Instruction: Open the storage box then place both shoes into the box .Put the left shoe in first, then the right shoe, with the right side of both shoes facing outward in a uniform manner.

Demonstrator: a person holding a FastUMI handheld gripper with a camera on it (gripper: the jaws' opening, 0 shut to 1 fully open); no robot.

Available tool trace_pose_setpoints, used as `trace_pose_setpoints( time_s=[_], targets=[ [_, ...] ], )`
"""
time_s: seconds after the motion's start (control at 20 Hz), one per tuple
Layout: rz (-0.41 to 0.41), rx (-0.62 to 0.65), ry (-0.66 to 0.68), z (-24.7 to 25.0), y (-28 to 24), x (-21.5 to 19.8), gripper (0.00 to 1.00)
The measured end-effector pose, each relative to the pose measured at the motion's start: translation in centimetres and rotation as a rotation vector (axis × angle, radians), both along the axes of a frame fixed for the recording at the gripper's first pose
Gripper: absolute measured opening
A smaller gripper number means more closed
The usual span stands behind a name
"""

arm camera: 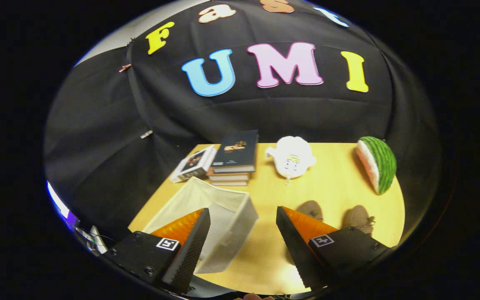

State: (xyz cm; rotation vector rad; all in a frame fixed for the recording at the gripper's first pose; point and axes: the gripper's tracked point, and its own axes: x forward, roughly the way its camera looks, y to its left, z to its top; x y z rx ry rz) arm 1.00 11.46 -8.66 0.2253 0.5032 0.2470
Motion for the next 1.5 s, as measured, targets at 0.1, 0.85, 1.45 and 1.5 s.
trace_pose_setpoints(
  time_s=[0.1,0.85,1.45,1.5],
  targets=[
    [-0.033,-0.043,0.029,-2.2,-2.9,-0.1,0.98],
    [-0.025,-0.105,0.388,-19.7,-11.6,1.4,0.99],
    [0.103,-0.064,0.46,-24.1,-8.9,6.0,0.85],
    [0.097,-0.054,0.475,-24.1,-8.7,6.0,0.66]
  ],
)
